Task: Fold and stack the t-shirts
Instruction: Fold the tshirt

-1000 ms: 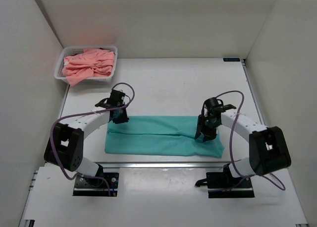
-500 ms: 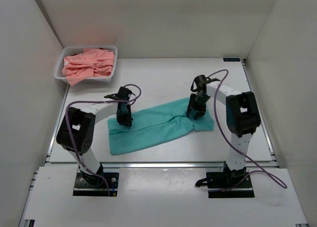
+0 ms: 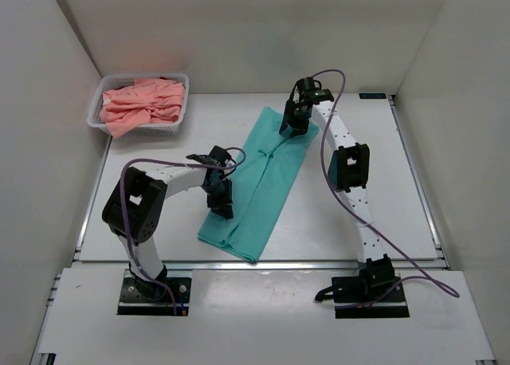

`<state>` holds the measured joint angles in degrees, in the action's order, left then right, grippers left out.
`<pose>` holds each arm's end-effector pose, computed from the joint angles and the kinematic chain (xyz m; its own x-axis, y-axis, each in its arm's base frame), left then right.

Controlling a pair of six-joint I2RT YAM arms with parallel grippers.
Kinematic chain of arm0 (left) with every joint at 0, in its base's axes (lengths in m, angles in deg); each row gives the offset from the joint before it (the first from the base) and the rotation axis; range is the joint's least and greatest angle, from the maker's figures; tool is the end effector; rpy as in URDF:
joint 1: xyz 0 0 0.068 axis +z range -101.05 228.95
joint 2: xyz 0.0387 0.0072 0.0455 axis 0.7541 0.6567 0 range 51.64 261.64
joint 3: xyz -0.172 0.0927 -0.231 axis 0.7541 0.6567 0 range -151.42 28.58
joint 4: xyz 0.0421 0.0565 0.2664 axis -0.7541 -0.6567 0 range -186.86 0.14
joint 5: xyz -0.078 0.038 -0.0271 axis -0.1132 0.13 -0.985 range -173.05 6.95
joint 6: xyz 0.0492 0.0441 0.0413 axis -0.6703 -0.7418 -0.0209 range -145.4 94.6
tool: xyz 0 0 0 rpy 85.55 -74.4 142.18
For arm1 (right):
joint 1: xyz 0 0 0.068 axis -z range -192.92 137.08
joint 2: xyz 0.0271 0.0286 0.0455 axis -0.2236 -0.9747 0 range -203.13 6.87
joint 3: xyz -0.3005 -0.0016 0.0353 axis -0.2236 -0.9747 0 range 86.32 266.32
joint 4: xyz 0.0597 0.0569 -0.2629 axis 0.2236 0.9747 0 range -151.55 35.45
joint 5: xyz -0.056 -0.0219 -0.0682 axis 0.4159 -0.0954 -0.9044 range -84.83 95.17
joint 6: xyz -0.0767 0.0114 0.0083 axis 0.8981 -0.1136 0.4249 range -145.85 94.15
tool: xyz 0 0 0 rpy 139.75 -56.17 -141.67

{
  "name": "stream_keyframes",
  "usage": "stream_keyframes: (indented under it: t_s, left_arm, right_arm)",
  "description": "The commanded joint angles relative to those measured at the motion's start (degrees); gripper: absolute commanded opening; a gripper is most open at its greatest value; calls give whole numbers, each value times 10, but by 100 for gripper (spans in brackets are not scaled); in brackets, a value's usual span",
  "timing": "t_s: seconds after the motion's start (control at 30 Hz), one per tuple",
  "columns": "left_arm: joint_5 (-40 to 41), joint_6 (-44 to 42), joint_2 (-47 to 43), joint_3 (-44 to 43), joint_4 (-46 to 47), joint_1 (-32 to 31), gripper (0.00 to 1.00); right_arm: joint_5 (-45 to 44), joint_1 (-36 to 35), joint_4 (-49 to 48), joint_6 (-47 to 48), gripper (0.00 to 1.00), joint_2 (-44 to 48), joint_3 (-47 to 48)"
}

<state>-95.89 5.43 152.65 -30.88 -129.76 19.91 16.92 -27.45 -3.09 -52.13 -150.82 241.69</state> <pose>0.2824 -0.1737 0.1378 -0.9998 -0.0166 -0.0149 -0.0121 0.9642 -0.2648 0.5995 0.1695 0.1532 -0.9089 0.2123 -0.3589 0.0676 0.9243 0.3755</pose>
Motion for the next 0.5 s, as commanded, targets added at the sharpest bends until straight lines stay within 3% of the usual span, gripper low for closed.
stream_keyframes:
  t_s: [0.0,0.1,0.47]
  left_arm:
    - [-46,11,33,-14,-23,-23,29]
    - [-61,15,51,-27,-19,-39,30]
    - [-108,91,82,-61,20,-80,30]
  right_arm:
    - [30,4,65,10,46,-19,34]
    - [21,-9,49,39,46,3,-15]
    - [70,-17,39,99,48,14,-24]
